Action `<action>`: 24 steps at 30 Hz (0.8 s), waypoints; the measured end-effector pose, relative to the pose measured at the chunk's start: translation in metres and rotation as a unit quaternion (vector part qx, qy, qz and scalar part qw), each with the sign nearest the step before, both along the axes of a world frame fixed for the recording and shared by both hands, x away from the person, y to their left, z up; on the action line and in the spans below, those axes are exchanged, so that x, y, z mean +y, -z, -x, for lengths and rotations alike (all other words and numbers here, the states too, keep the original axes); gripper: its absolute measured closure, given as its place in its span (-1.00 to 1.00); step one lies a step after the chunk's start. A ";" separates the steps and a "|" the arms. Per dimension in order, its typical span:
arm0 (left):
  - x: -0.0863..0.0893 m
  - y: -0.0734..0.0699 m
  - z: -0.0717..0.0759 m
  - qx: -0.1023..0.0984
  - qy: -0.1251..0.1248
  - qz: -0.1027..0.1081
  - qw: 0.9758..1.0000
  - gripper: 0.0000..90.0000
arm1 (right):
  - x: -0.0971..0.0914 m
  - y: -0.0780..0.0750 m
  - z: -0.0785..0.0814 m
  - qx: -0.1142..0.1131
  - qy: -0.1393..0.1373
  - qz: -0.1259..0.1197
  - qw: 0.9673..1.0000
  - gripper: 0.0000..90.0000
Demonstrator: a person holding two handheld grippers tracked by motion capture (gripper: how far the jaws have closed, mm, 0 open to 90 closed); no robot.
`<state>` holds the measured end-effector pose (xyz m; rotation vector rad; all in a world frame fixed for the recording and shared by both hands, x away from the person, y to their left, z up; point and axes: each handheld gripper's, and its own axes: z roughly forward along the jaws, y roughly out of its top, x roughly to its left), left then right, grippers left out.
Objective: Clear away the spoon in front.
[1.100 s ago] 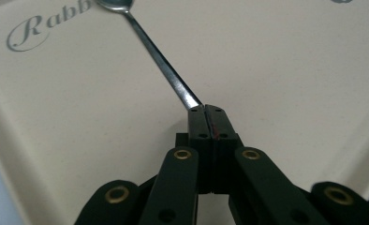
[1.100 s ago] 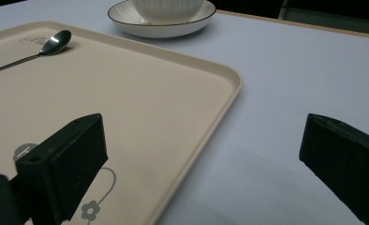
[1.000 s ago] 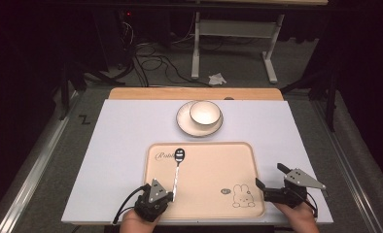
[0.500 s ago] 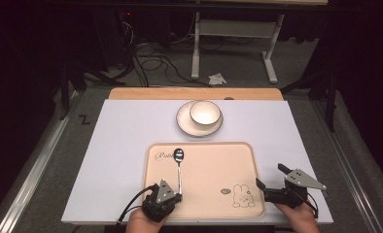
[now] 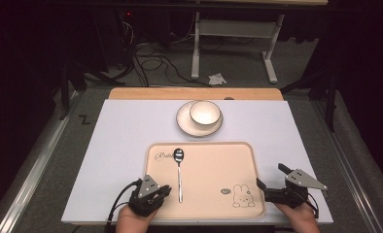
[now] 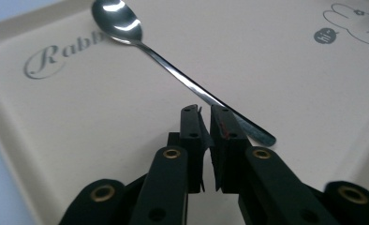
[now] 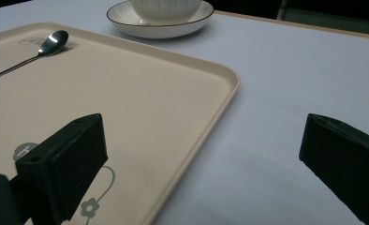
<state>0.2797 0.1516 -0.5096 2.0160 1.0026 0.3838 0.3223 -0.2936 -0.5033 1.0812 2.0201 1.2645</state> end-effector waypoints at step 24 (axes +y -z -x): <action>0.076 -0.019 -0.003 -0.087 -0.092 0.008 0.992 -0.67 | 0.000 -0.001 0.000 -0.006 -0.004 -0.002 1.000 -0.96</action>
